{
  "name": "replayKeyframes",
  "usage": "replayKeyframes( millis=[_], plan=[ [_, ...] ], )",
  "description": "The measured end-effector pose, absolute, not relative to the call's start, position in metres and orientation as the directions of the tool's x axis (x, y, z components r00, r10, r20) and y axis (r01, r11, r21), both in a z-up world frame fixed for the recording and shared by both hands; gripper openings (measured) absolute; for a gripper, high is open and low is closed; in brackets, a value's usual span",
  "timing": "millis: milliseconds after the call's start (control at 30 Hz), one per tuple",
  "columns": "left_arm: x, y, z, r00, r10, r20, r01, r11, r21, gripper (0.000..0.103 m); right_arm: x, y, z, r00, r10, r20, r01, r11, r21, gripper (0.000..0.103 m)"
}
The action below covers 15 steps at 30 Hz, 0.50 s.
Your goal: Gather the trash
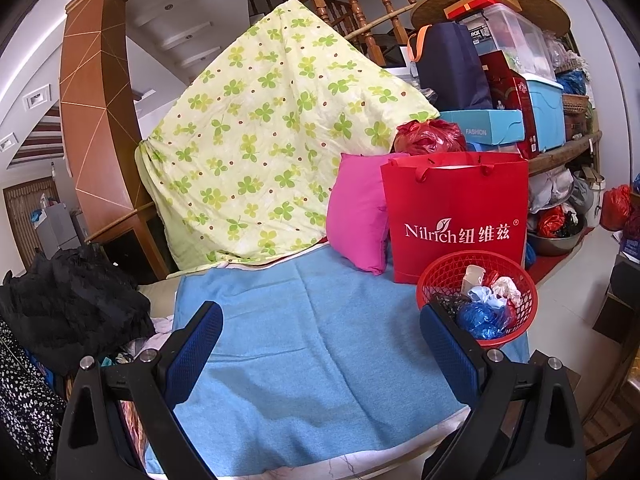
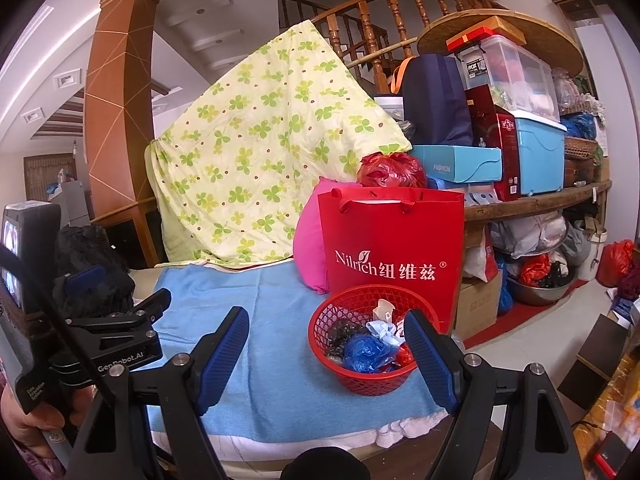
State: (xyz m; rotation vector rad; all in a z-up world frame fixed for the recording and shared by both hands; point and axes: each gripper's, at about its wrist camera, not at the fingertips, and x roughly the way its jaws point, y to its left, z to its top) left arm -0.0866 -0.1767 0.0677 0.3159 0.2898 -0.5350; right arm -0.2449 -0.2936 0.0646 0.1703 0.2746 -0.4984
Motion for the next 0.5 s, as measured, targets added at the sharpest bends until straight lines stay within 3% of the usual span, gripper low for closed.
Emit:
replayKeyframes(
  millis=[500],
  plan=[
    [-0.0894,-0.1802,0.0703,0.819,-0.456,-0.348,0.544,0.81,0.22,0.099,-0.2485,-0.3026,0.0714,0.832,-0.463,-0.305,0.509,0.856,0.091,0.083]
  ],
)
